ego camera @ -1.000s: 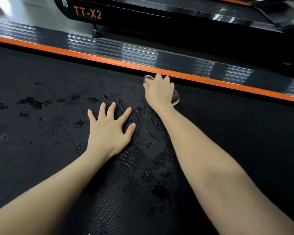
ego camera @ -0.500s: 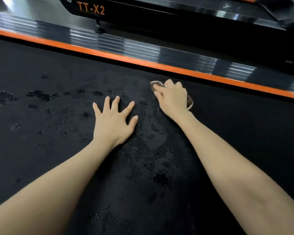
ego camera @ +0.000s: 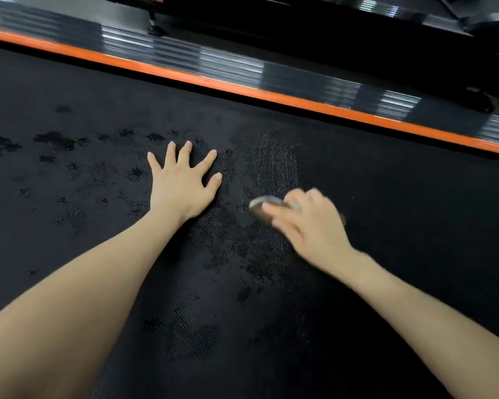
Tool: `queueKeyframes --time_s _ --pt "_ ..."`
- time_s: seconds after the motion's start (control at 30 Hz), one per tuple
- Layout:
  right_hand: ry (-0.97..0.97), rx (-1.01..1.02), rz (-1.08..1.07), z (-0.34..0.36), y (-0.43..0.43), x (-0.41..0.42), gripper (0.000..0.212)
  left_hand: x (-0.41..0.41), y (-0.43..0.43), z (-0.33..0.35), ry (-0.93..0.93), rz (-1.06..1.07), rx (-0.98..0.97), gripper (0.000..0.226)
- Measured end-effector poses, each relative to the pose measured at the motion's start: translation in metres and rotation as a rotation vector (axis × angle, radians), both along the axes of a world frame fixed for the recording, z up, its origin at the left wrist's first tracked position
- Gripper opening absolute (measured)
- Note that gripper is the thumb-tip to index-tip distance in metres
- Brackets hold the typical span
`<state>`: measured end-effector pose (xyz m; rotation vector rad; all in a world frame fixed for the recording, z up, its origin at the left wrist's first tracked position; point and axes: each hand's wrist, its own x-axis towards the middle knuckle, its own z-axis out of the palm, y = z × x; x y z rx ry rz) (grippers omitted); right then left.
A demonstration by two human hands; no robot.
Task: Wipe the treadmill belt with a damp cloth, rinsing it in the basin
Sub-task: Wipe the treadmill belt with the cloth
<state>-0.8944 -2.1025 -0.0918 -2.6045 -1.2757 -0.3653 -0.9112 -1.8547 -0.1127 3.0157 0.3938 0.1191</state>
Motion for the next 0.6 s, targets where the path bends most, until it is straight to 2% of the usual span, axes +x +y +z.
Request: queueKeyframes --time_s 0.07,0.13,0.2,0.33,0.47,0.53,0.6 --pt "-0.001 0.036 -0.213 -0.001 0.015 0.023 0.031 0.001 0.001 0.000 0.011 0.004 -0.005 0.057" --pt "-0.013 0.048 -0.286 -0.002 0.026 0.014 0.027 0.001 0.002 0.000 0.015 0.001 -0.013 0.057" --pt "-0.042 0.024 -0.212 0.000 0.031 -0.021 0.026 0.001 0.001 -0.001 0.009 -0.001 -0.008 0.057" --pt "0.126 0.065 0.018 0.009 0.011 -0.107 0.027 0.000 0.001 0.000 0.012 0.003 0.020 0.057" --pt "0.095 -0.003 0.137 0.008 -0.032 -0.122 0.027 -0.001 0.001 0.001 0.015 0.000 0.025 0.057" --pt "0.036 0.020 0.026 0.004 -0.048 -0.098 0.027 -0.001 0.002 0.002 0.013 -0.002 0.023 0.057" --pt "0.020 0.080 -0.183 0.000 -0.058 -0.074 0.032 -0.001 0.001 0.002 0.011 0.002 0.021 0.057"
